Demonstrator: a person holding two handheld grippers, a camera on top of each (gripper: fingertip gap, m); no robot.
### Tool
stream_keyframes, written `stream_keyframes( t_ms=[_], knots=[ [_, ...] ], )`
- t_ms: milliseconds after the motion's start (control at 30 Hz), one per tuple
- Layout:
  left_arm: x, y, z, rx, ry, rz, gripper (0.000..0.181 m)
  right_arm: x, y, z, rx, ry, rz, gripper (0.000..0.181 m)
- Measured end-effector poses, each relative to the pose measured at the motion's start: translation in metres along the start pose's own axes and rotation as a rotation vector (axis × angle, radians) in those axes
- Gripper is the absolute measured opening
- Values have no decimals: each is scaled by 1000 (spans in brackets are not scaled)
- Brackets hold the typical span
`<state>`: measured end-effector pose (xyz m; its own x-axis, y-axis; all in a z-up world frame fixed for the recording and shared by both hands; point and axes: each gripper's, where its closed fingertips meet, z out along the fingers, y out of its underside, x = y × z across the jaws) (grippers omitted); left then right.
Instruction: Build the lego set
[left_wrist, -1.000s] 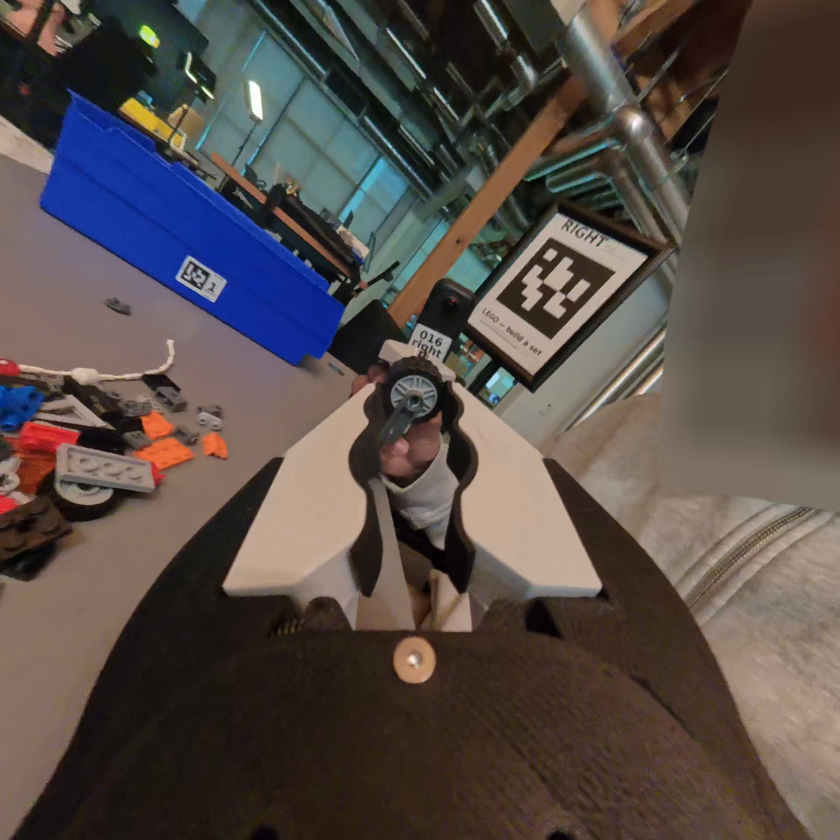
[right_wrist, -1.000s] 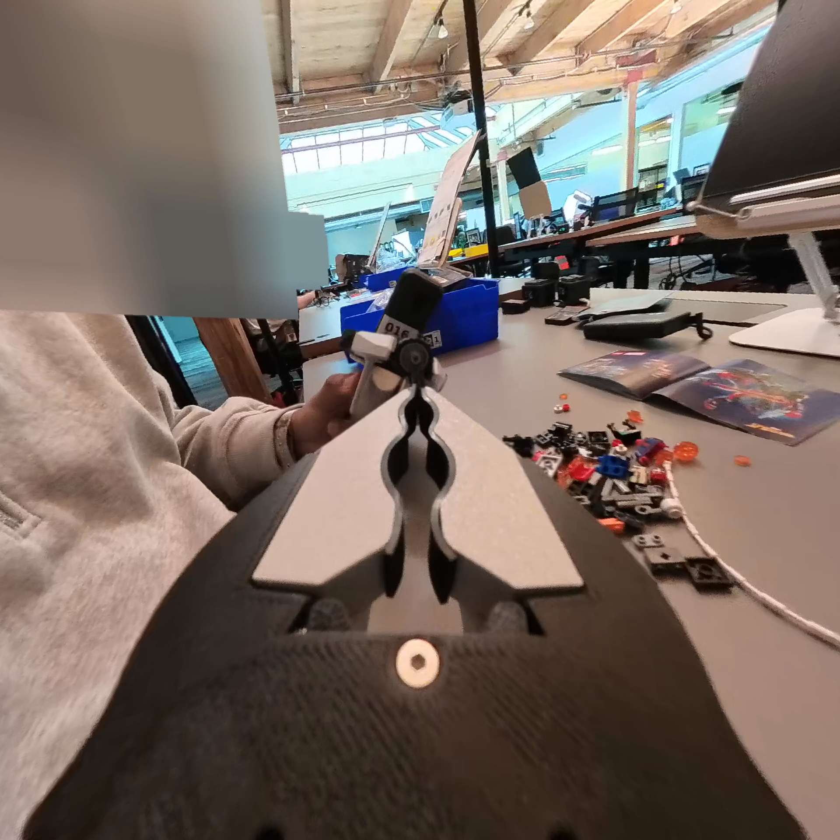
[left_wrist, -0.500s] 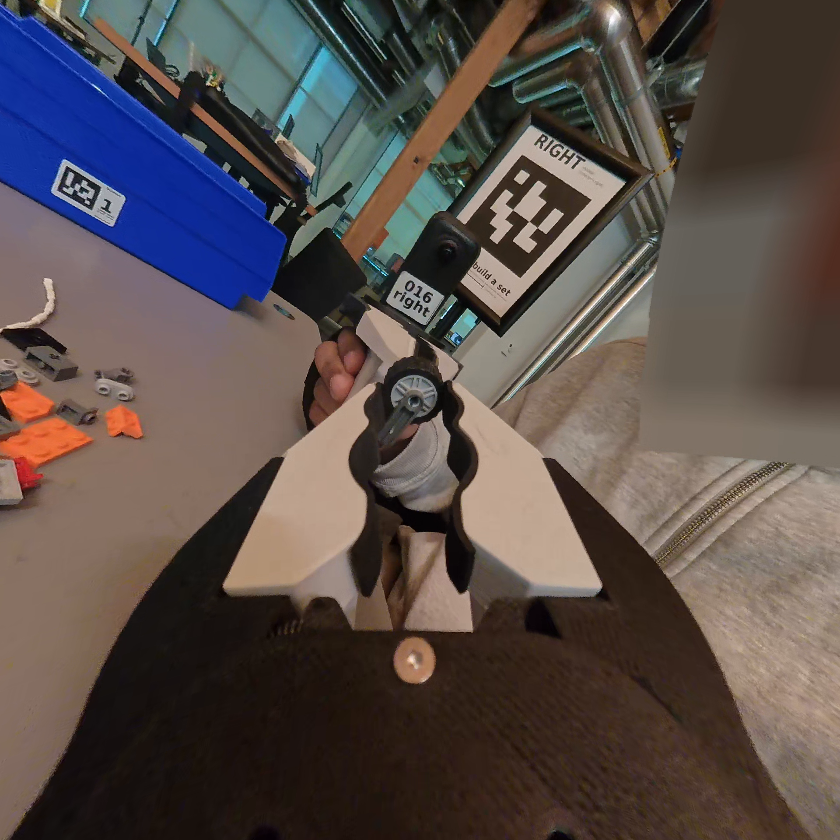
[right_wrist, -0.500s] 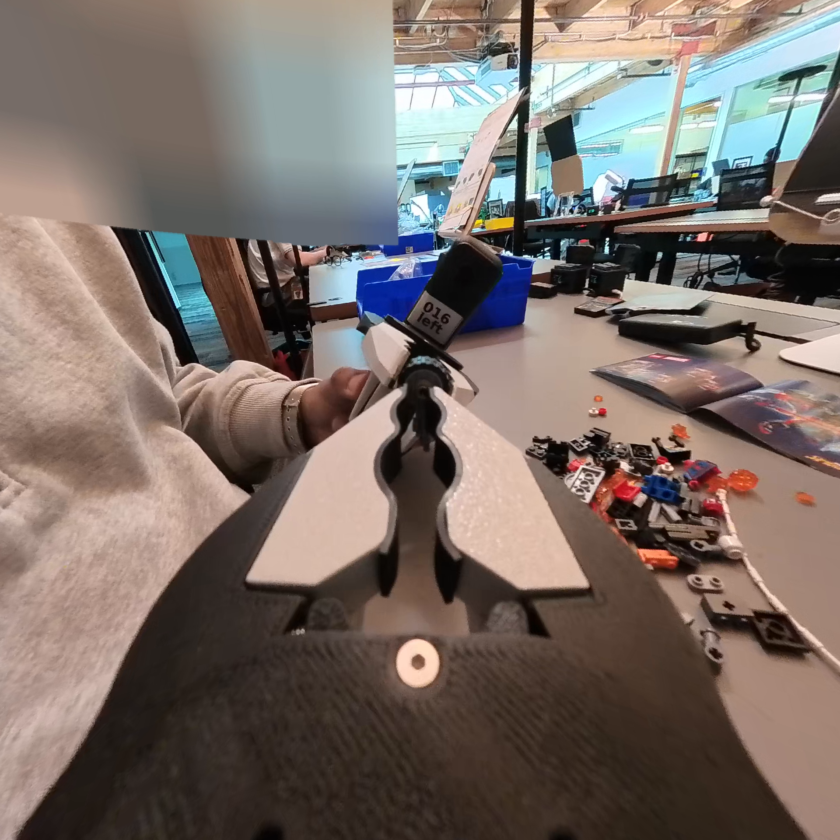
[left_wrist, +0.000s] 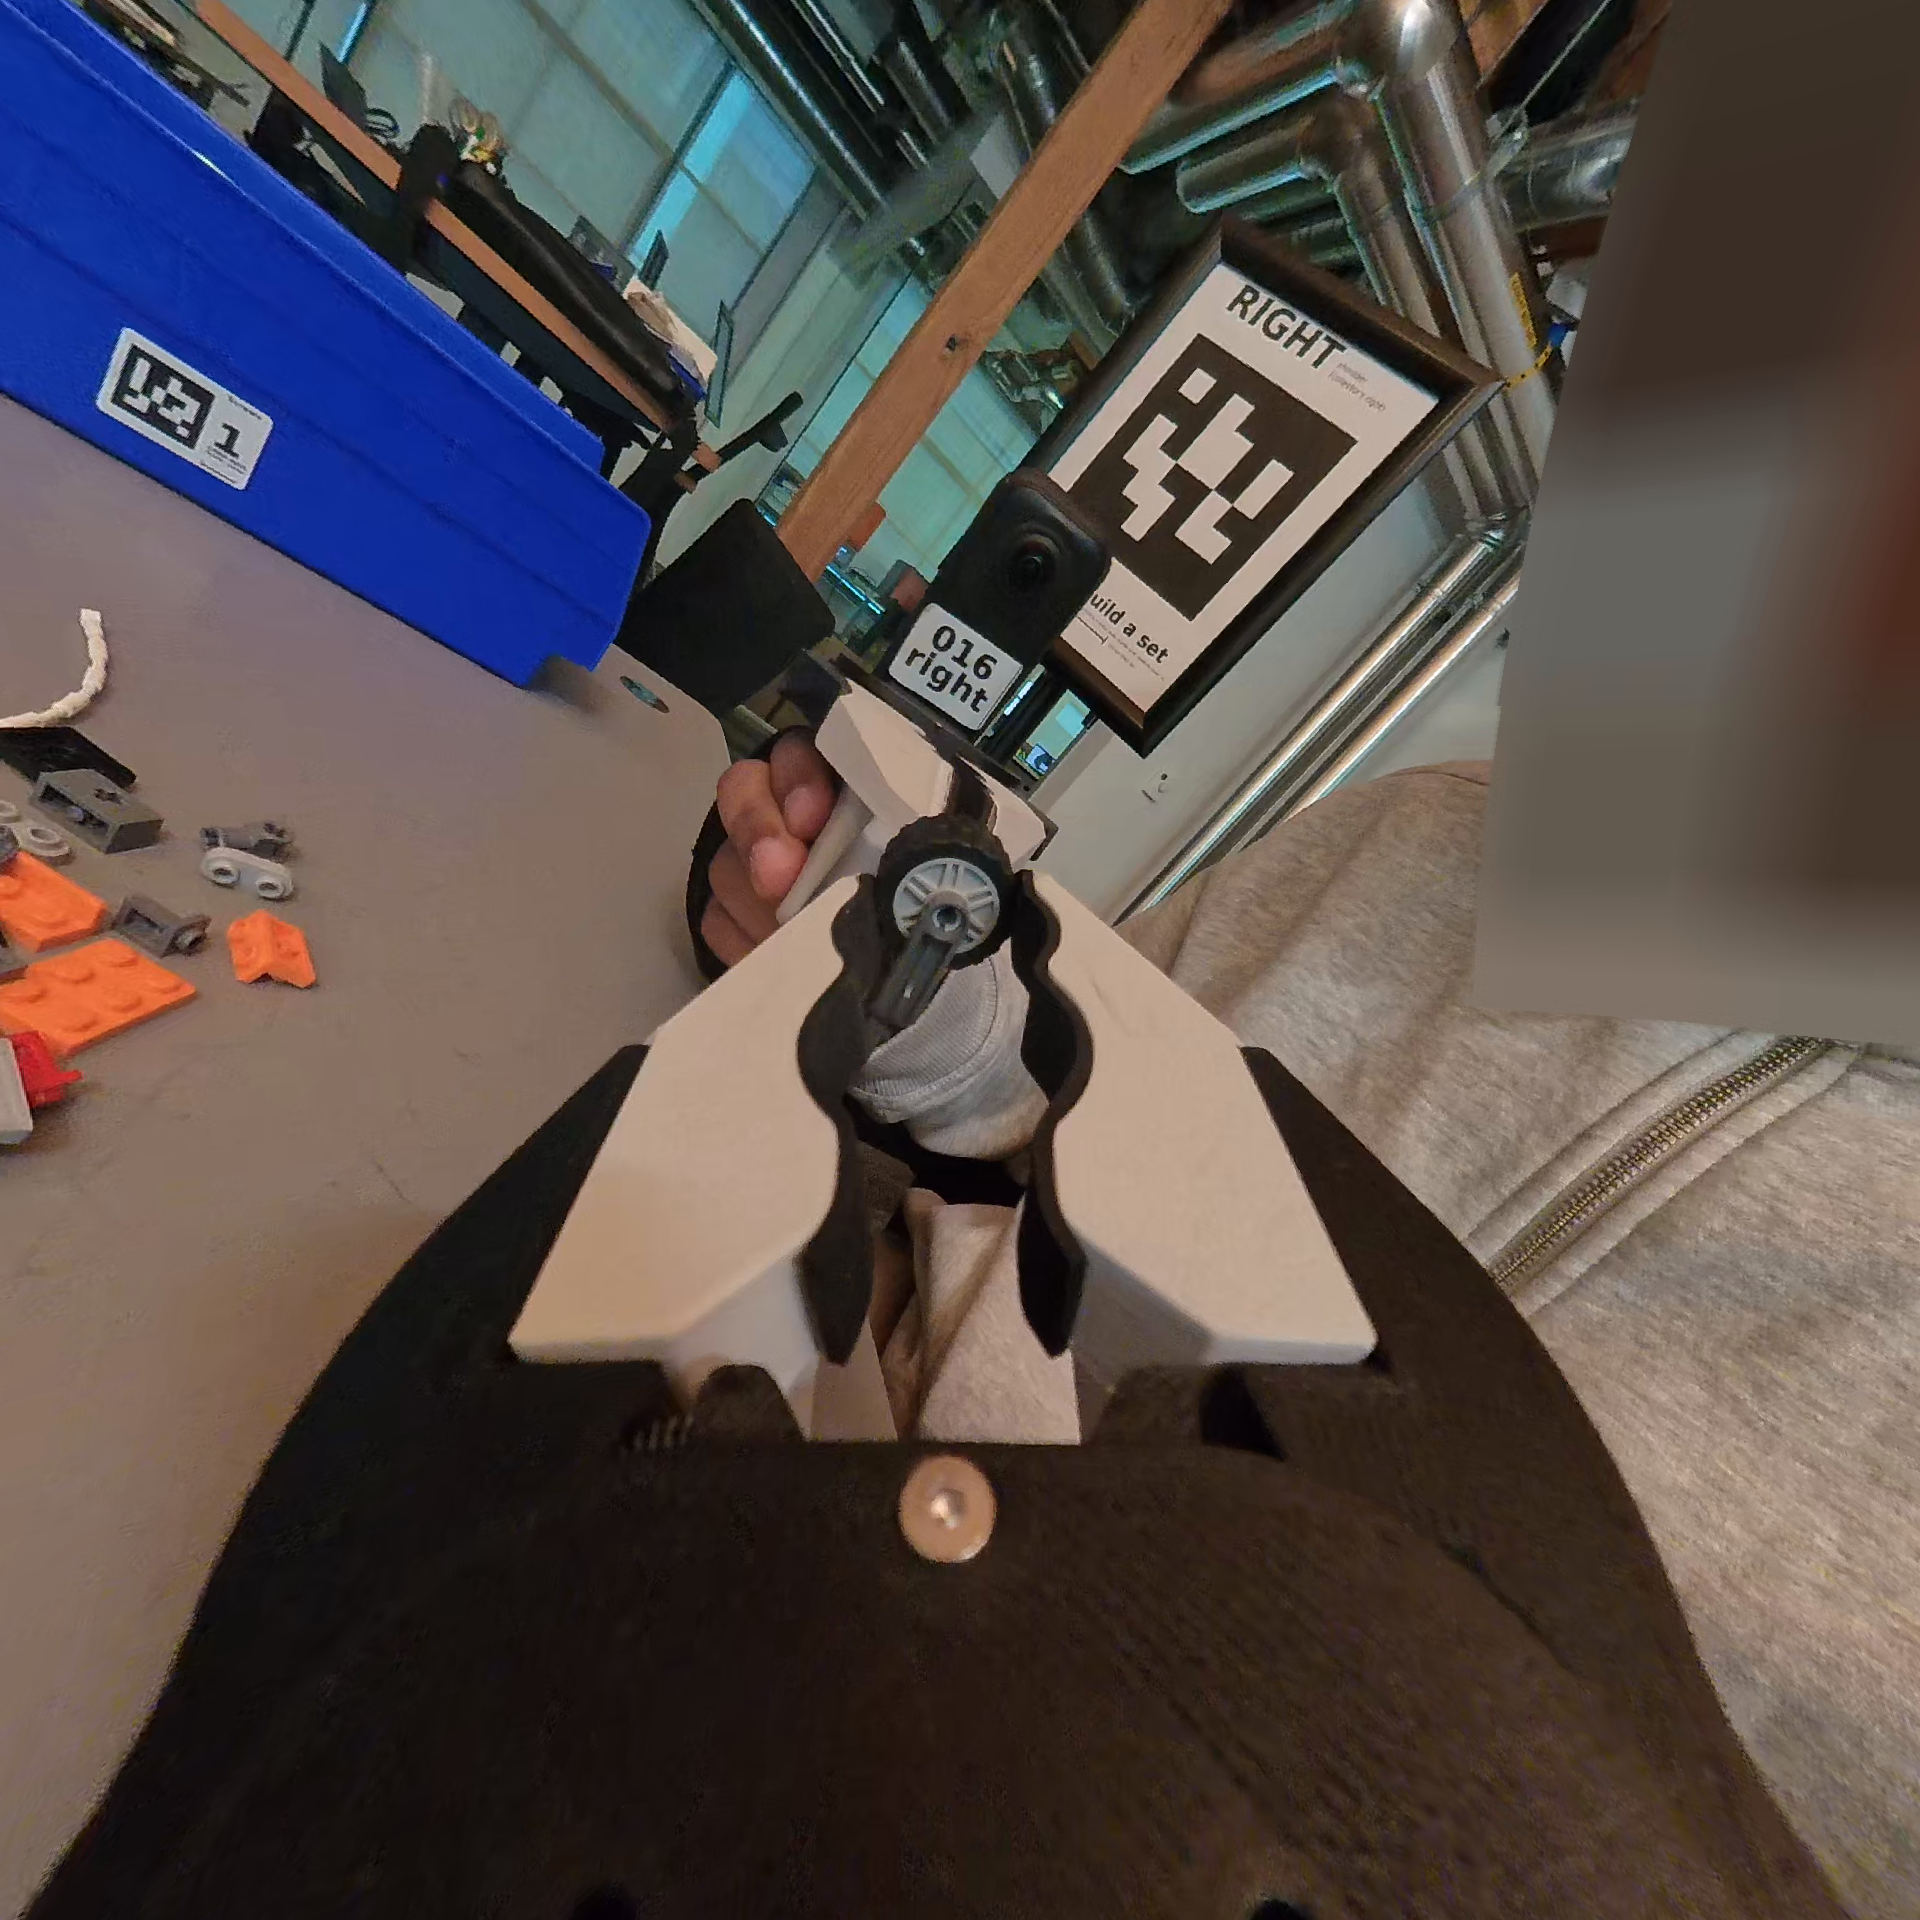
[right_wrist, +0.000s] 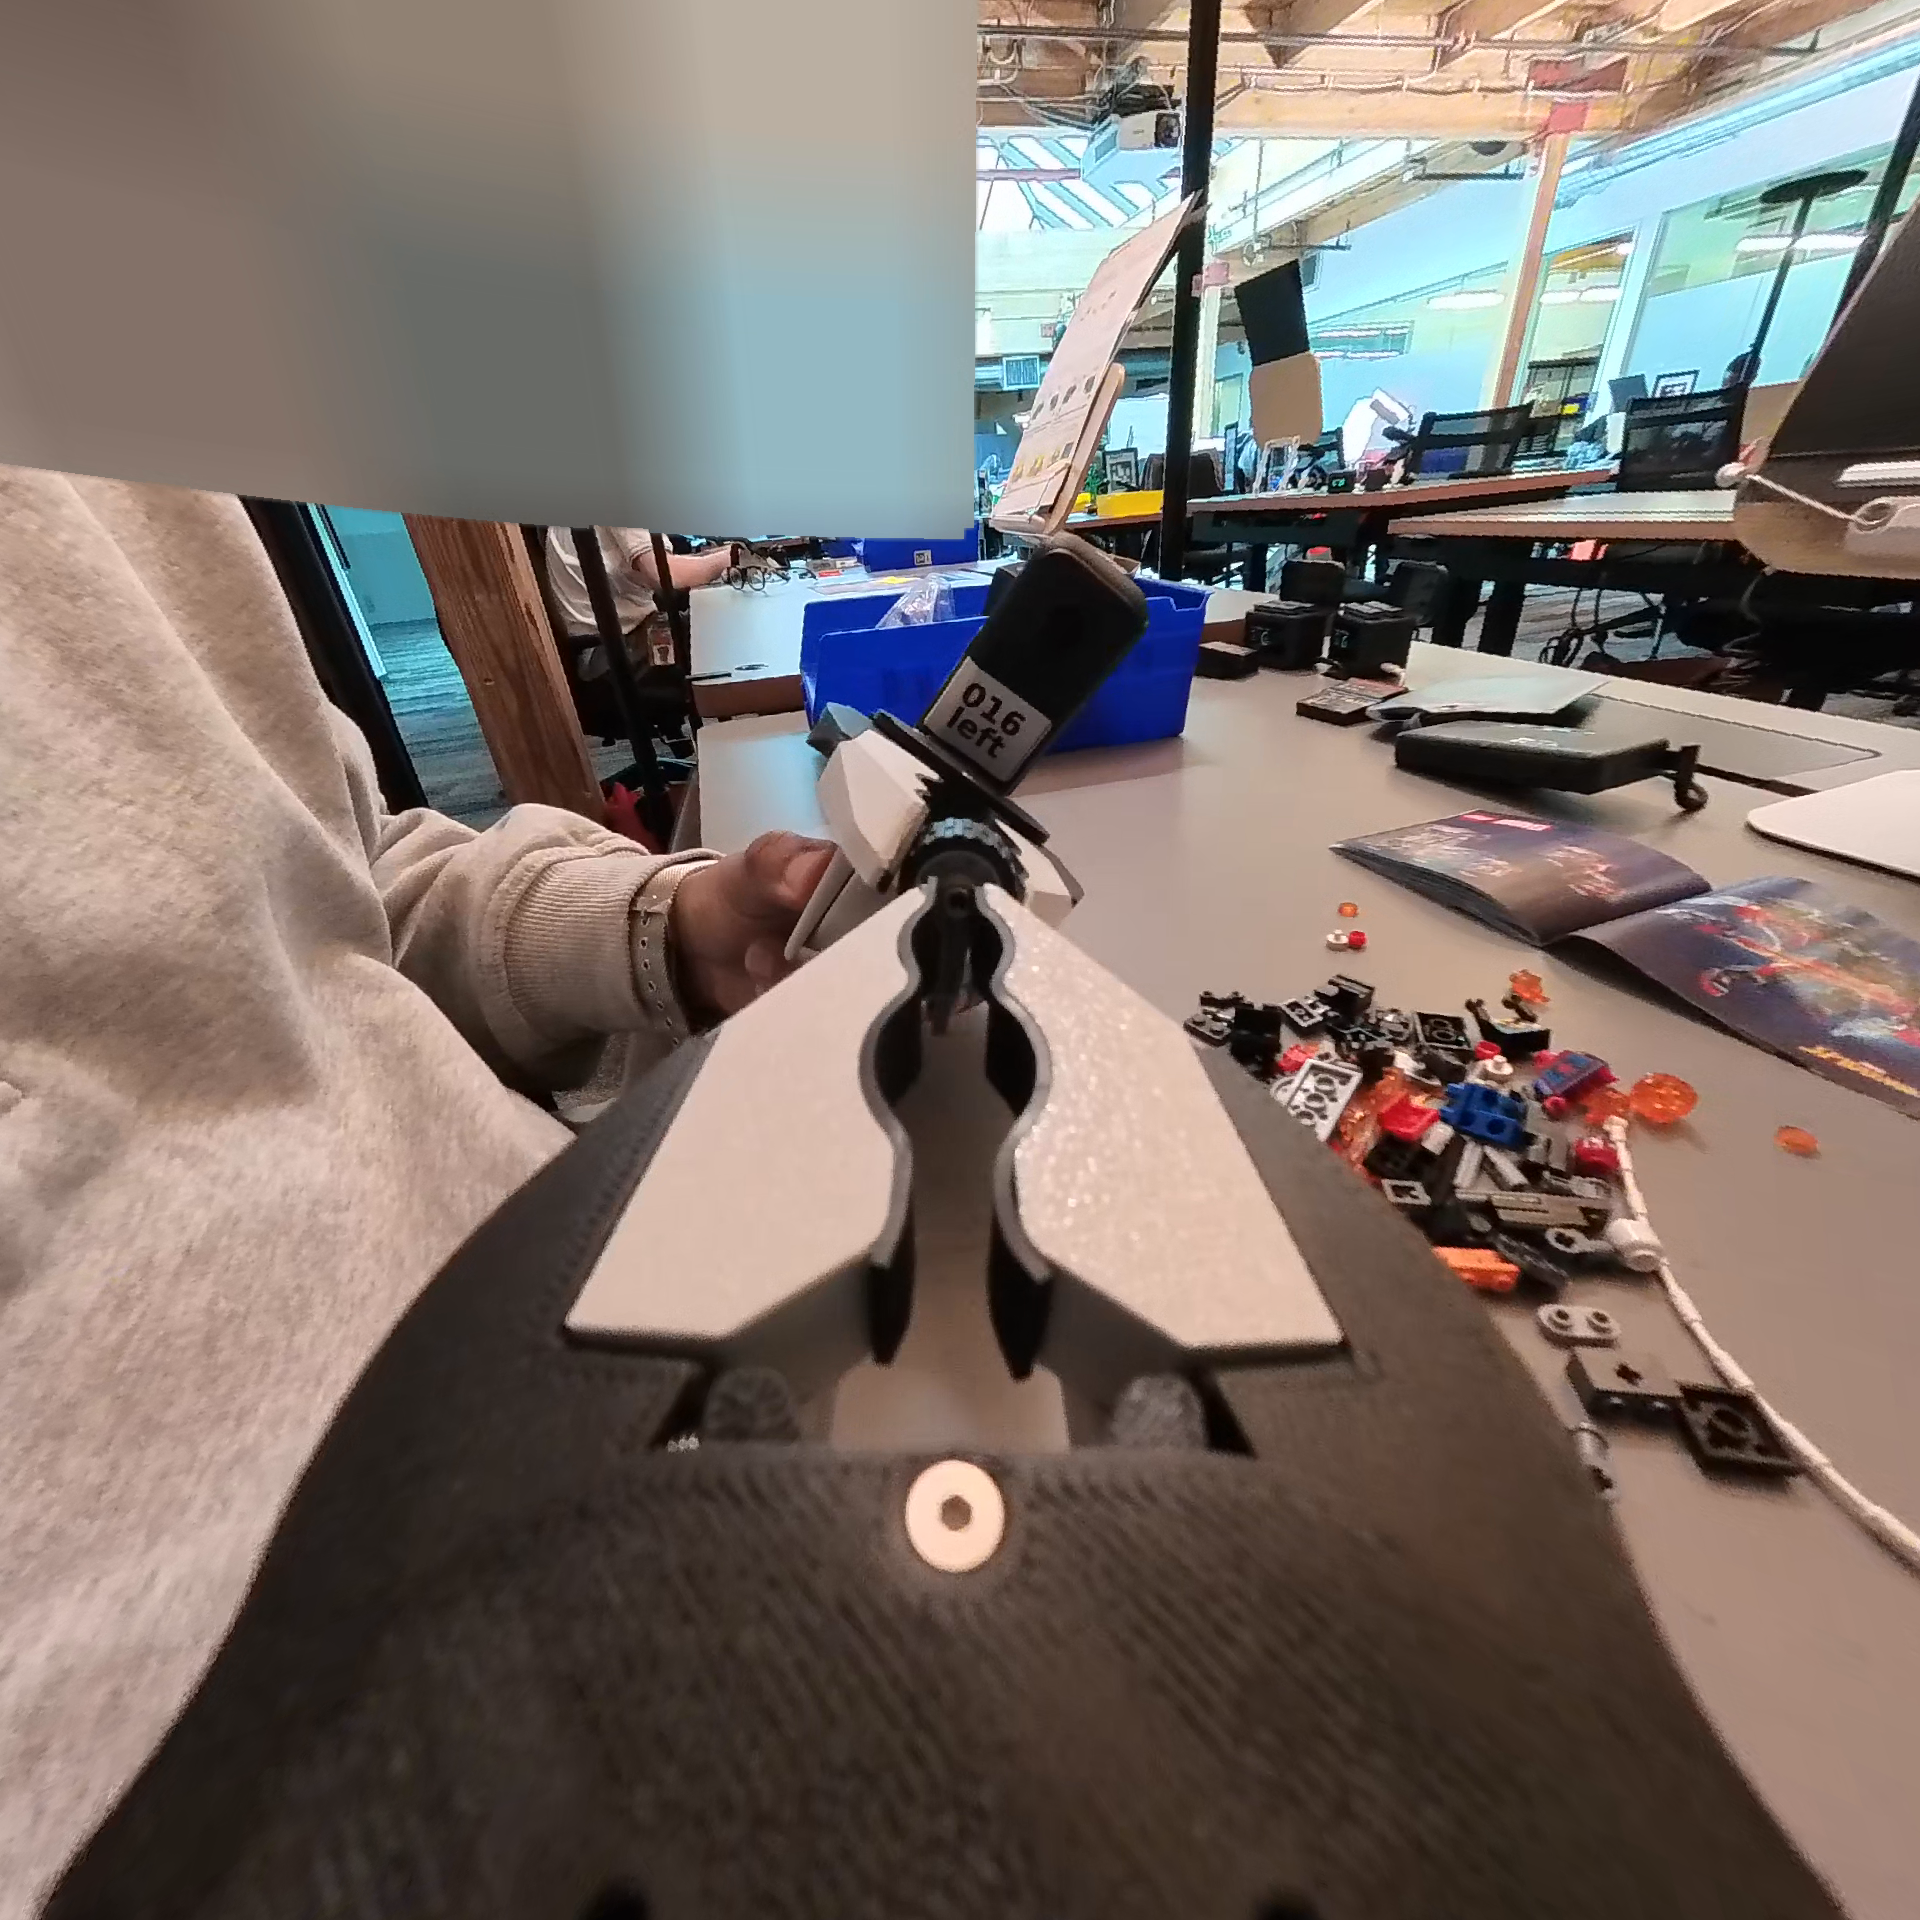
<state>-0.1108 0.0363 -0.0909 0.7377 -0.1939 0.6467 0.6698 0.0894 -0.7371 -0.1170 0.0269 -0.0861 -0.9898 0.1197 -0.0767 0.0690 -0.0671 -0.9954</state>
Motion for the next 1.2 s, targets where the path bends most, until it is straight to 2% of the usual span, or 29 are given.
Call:
stream_keyframes(
  t_ms=[333, 700, 1200],
  knots=[
    [0, 2, 1, -10, 2, -4, 24, -1, 0, 0, -4, -12, 0, 10],
    [0, 5, 3, -26, -10, 4, 23, -2, 5, 1, -43, -14, 9, 6],
    [1, -5, 4, 54, -48, 46, 23, 1, -1, -2, 0, 17, 57, 5]
  ],
)
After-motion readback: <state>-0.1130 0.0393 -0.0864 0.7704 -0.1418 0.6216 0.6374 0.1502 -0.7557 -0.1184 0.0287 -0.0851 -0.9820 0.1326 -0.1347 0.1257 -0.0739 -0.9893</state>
